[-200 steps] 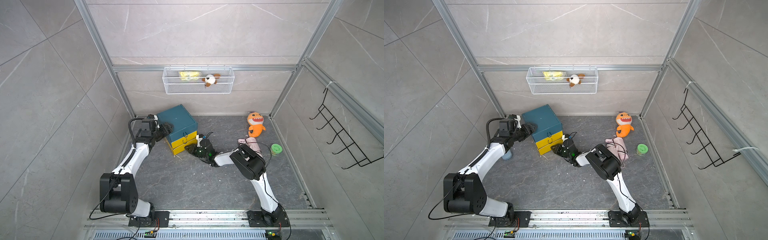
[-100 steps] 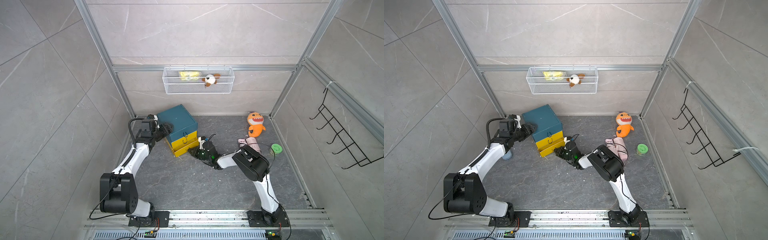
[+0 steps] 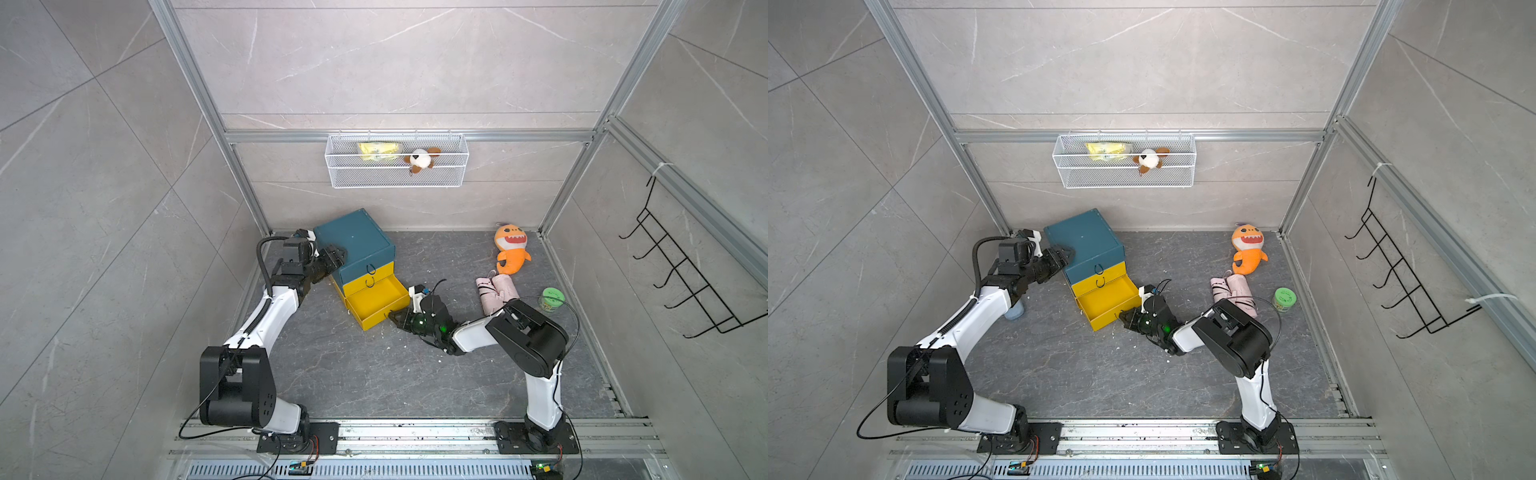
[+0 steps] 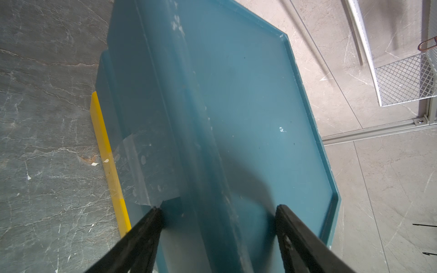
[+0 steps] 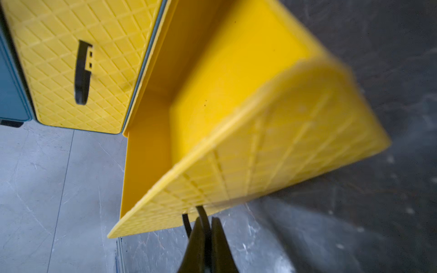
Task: Place the umbrella in the drawer by color
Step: Open the drawer in the storage box.
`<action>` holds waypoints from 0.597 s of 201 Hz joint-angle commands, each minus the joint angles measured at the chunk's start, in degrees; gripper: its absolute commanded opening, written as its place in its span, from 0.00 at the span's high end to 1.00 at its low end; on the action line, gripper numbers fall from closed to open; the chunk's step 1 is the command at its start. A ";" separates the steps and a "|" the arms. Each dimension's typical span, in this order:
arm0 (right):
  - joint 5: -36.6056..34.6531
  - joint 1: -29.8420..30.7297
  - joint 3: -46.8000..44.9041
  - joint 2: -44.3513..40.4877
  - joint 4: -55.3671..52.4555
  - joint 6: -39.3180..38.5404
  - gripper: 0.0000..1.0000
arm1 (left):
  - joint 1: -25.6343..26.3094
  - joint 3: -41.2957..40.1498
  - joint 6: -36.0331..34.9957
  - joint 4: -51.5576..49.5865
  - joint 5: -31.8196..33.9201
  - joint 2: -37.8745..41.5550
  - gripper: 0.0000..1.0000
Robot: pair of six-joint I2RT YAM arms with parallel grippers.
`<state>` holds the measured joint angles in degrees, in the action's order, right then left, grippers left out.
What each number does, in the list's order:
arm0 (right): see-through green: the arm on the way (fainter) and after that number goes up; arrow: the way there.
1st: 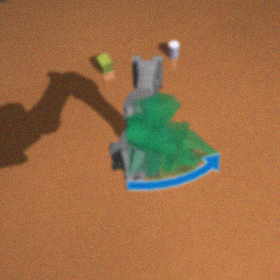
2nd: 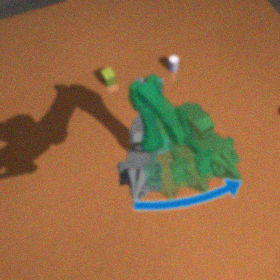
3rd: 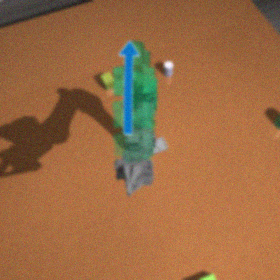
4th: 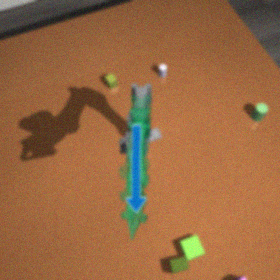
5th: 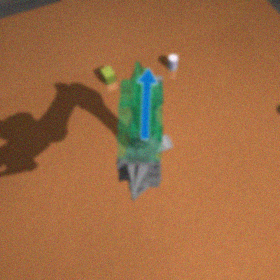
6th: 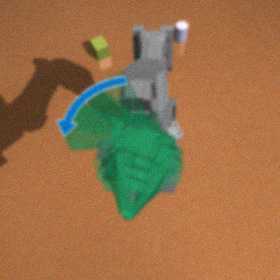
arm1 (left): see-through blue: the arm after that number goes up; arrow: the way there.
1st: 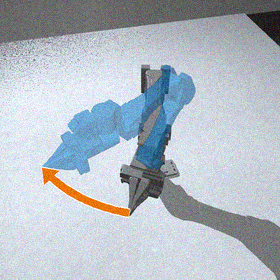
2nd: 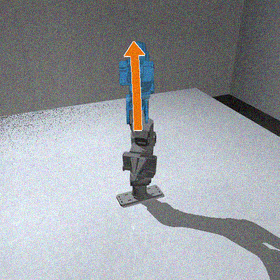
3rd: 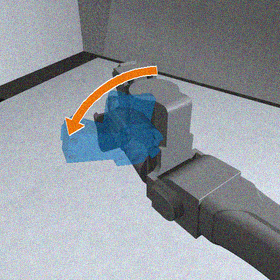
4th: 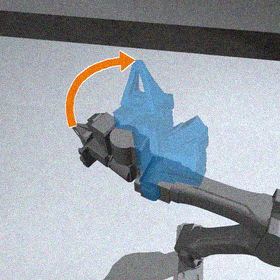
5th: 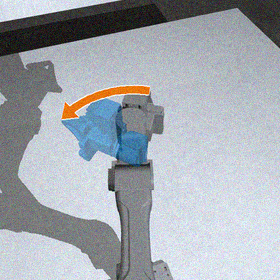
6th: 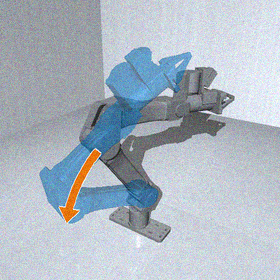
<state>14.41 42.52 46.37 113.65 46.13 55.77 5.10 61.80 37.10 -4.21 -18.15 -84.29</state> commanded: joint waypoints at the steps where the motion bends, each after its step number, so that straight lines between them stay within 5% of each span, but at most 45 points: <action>1: -0.75 0.39 -2.55 -3.46 -0.79 -3.34 0.95 | 0.59 -2.83 -1.10 -10.03 0.46 -3.54 0.23; 120: -4.04 4.23 -8.01 -7.54 -2.80 -6.81 0.91 | 0.70 -3.53 -0.77 -9.15 0.20 -3.73 0.22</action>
<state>11.73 46.54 38.79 107.74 43.53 50.61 5.10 61.78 37.12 -4.14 -18.15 -84.33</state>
